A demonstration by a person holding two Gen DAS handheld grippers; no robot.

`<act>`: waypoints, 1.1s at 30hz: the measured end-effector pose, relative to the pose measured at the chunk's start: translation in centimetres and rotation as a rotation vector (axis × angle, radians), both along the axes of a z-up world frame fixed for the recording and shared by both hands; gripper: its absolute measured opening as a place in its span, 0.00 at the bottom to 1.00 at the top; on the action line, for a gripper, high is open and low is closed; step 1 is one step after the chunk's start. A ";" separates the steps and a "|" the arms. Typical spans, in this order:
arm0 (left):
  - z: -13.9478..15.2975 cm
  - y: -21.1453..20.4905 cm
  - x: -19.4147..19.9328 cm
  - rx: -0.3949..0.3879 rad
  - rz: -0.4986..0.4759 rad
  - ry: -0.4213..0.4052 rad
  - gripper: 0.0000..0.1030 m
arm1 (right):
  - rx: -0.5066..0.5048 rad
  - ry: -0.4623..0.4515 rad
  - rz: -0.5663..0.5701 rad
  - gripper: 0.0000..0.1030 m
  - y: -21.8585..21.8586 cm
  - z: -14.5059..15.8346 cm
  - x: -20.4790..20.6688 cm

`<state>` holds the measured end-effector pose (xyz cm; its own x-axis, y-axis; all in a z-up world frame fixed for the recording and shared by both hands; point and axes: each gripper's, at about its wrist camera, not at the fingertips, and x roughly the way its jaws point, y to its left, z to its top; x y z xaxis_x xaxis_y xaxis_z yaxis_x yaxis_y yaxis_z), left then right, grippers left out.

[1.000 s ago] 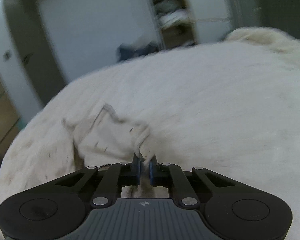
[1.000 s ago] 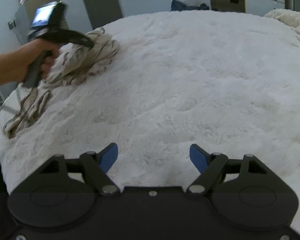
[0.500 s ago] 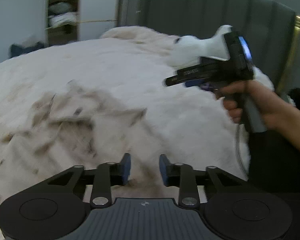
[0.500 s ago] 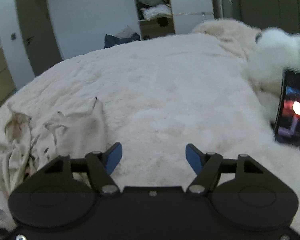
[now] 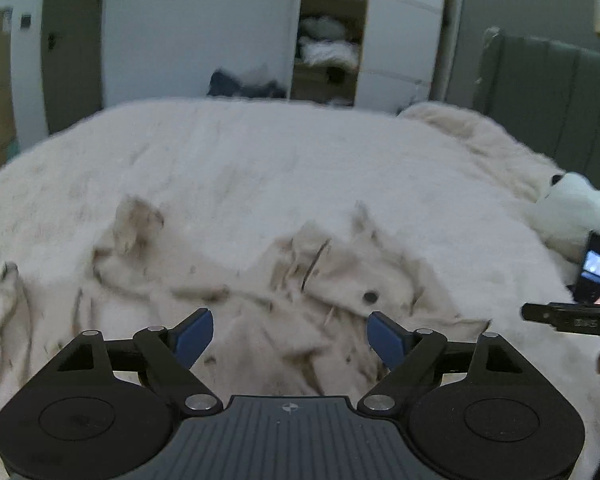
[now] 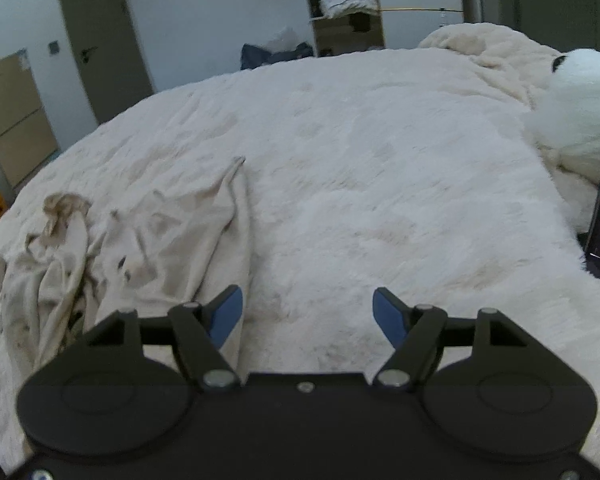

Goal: Fold clothes
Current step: 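Move the open left tool over the dotted beige button shirt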

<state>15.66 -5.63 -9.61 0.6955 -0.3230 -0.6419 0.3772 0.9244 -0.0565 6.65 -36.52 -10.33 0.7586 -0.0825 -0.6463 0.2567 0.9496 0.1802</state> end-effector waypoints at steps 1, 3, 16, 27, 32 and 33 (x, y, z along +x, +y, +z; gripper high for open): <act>-0.6 -0.3 0.2 0.023 0.010 0.009 0.78 | -0.001 0.002 0.001 0.69 0.1 0.0 0.1; -1.6 -0.5 0.6 0.063 0.032 0.020 0.78 | -0.003 0.006 -0.004 0.69 0.1 -0.1 0.3; -5.3 -1.3 0.2 0.102 0.036 0.079 0.75 | 0.013 0.000 0.025 0.69 0.4 0.0 0.0; -5.7 -0.9 0.2 0.067 0.062 0.096 0.76 | 0.013 0.015 0.035 0.69 0.6 -0.2 0.2; -5.5 -0.2 0.1 0.044 0.053 0.117 0.47 | 0.012 0.016 0.041 0.69 0.7 -0.2 0.2; -5.5 -0.1 0.1 0.040 0.054 0.120 0.46 | 0.013 0.015 0.042 0.69 0.7 -0.2 0.2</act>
